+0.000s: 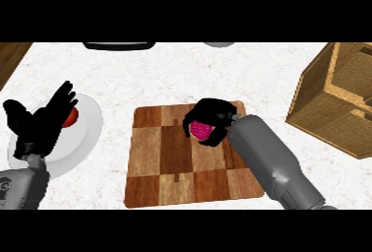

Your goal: Pick the cupcake from the cutting board and place it in the basket

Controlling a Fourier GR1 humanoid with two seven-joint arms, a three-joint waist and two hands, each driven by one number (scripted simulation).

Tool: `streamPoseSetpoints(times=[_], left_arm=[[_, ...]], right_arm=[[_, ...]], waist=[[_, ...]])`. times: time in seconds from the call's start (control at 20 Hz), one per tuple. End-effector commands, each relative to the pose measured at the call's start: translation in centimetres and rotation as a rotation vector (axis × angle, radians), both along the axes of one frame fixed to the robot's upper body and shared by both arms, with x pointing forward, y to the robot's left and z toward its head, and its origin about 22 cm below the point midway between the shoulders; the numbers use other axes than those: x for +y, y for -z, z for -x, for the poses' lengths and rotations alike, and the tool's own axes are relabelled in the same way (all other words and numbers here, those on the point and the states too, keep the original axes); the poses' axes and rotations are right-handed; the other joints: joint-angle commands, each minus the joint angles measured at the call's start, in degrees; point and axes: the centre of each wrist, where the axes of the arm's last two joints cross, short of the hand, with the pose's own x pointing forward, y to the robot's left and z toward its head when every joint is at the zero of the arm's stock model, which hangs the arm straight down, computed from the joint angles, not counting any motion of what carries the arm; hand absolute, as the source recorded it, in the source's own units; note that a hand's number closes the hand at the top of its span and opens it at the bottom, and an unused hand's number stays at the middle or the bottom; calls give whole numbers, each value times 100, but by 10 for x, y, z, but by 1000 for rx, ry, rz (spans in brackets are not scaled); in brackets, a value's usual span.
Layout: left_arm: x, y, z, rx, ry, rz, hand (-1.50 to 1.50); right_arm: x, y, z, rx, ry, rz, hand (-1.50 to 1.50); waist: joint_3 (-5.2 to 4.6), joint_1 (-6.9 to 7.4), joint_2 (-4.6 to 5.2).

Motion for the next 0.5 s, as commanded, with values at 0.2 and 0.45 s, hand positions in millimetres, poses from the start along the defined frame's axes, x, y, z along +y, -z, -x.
streamPoseSetpoints(times=[0.2,0.45], left_arm=[[2,16,-4,6,-18,15,0],[-2,4,0,19,-19,-8,0]], right_arm=[[-3,8,15,-25,-38,19,150],[-12,36,29,28,417,39,150]], waist=[[-2,-57,-11],[-3,-144,-96]])
